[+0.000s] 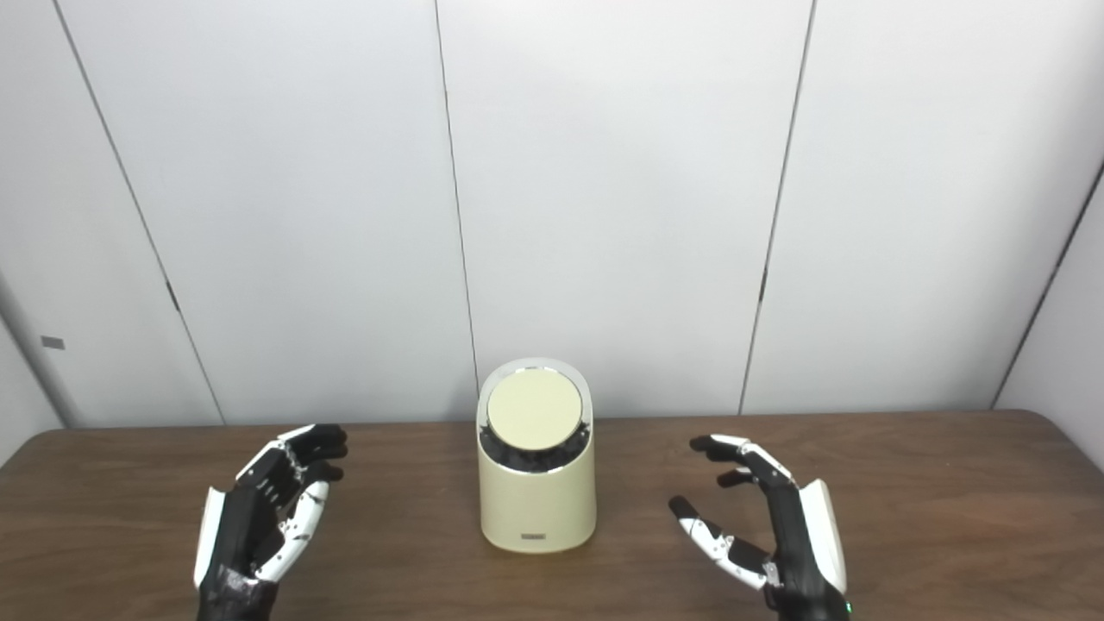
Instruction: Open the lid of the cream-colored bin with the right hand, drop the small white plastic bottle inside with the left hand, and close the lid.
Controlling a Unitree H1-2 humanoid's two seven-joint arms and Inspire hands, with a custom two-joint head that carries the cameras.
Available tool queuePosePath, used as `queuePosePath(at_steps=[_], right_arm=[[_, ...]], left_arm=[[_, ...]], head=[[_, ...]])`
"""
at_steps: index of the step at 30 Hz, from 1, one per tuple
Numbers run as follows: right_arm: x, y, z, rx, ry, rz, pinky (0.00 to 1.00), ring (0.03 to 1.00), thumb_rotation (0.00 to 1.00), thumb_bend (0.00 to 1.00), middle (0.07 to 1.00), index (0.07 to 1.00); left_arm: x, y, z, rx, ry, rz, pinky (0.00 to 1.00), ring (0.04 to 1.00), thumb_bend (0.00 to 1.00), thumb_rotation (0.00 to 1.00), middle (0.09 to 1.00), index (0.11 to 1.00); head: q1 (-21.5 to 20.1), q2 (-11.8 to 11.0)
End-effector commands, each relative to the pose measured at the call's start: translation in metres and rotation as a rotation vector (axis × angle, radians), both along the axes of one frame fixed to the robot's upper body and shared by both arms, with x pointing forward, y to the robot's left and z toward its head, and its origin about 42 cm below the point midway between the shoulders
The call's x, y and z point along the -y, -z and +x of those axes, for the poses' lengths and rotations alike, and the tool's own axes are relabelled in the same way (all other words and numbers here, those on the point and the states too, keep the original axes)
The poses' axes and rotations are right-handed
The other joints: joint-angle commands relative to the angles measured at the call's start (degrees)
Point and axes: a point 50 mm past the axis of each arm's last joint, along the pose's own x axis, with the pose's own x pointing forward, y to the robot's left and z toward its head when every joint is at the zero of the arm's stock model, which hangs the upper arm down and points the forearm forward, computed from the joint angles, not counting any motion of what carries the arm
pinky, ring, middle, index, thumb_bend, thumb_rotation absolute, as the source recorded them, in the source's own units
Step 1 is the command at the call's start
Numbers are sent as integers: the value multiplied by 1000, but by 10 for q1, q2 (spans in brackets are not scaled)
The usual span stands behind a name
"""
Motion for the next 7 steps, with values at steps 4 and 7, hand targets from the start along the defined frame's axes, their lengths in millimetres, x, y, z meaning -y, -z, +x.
queuePosePath(at_steps=[4,7], right_arm=[[-1,-17,2,109,-25,14,566,697,210,287,714,655],[-1,-17,2,108,-27,25,562,694,225,287,714,650]], left_arm=[[-1,-19,6,69,8,8,602,691,254,350,711,691],[-2,-19,6,70,11,8,602,690,255,347,712,693]], head=[[0,0],[0,0]])
